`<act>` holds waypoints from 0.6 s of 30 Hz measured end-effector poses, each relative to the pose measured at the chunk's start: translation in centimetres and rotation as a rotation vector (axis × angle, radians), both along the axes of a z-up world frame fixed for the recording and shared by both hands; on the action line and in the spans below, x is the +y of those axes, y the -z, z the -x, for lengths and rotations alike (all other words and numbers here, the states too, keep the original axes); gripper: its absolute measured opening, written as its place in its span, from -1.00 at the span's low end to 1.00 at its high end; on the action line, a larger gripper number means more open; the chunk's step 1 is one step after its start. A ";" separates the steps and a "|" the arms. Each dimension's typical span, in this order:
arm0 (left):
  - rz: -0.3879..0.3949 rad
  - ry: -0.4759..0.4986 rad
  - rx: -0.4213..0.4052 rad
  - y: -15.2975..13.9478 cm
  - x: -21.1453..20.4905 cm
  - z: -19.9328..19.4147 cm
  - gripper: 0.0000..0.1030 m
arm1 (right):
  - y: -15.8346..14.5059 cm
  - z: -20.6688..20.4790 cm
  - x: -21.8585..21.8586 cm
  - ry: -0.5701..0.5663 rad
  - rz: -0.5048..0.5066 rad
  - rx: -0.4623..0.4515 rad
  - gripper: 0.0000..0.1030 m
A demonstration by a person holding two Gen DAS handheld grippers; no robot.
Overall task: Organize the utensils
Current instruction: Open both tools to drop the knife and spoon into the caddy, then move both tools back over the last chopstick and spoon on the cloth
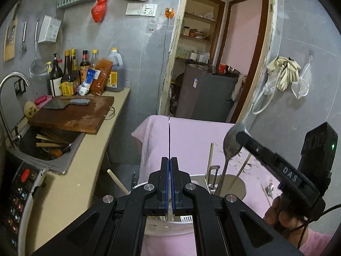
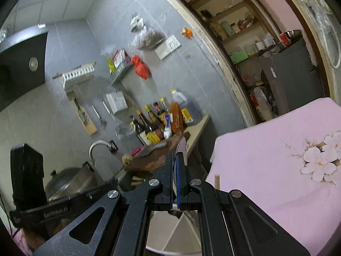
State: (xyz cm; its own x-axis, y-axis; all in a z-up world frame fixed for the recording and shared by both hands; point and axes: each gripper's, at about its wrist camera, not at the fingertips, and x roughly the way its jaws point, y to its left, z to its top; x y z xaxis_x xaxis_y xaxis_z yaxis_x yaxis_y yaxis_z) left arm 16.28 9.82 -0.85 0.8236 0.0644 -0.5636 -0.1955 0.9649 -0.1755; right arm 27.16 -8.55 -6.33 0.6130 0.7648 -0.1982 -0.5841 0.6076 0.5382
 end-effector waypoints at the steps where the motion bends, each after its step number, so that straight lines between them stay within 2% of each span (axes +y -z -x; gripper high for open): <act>1: 0.008 -0.002 0.003 0.1 0.1 0.0 -0.95 | 0.0 0.2 -0.1 -0.003 0.012 0.000 -0.94; 4: 0.027 -0.010 0.000 0.0 0.4 0.0 -0.88 | -0.3 0.7 -1.0 -0.002 0.025 -0.001 -0.90; 6: 0.030 -0.013 -0.014 -0.3 0.3 0.1 -0.59 | -0.8 1.1 -1.9 0.010 0.027 -0.009 -0.72; 7: 0.036 -0.014 -0.030 -0.5 0.2 0.2 -0.27 | -1.2 1.2 -2.3 0.015 0.027 -0.014 -0.64; 8: 0.038 -0.018 -0.041 -0.7 0.1 0.3 0.01 | -1.5 1.4 -2.8 0.022 0.027 -0.022 -0.47; 10: 0.046 -0.031 -0.088 -1.3 -0.1 0.6 0.05 | -2.2 1.7 -3.8 0.040 0.028 -0.039 -0.38; 13: 0.041 -0.031 -0.094 -1.7 -0.9 0.5 0.07 | -3.4 2.2 -5.5 0.078 0.043 -0.068 -0.19; 18: 0.014 -0.023 -0.131 -2.5 -3.4 0.1 0.46 | -5.2 2.8 -8.9 0.153 0.079 -0.109 0.27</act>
